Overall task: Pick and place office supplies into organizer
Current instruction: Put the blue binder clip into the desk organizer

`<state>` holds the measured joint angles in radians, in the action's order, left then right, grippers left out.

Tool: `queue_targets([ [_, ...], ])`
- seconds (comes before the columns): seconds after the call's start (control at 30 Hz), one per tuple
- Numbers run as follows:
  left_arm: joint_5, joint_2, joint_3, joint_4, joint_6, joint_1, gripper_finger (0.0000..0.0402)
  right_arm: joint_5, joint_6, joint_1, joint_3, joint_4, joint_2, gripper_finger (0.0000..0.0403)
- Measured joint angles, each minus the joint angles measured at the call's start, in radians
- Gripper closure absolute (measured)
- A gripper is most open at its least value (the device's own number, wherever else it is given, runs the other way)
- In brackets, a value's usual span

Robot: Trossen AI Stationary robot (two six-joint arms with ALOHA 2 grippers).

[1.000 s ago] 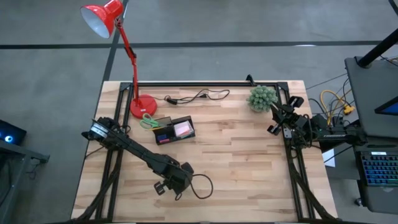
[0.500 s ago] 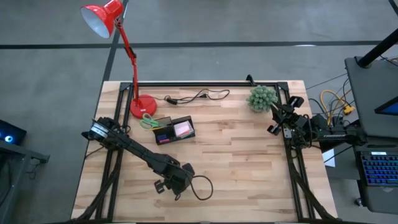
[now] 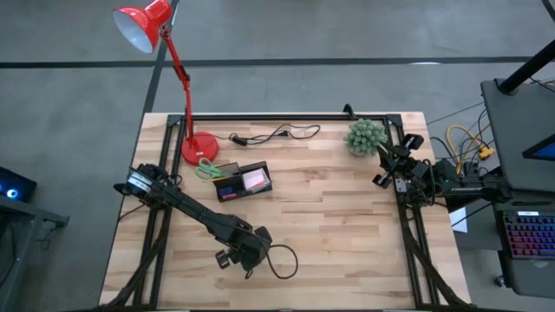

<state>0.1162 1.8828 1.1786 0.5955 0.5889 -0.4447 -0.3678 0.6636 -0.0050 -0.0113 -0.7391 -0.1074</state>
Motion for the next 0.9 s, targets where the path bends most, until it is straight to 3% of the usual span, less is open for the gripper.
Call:
queue_targets([
  [0.57,-0.006,0.001,-0.018,0.016,0.131,-0.007,0.0261,0.0,0.0,0.0,0.0,0.001,0.0,0.0351],
  [0.9,0.007,0.045,-0.021,-0.005,0.133,-0.006,0.0352,0.0,0.0,0.0,0.0,0.0,0.0,0.0351],
])
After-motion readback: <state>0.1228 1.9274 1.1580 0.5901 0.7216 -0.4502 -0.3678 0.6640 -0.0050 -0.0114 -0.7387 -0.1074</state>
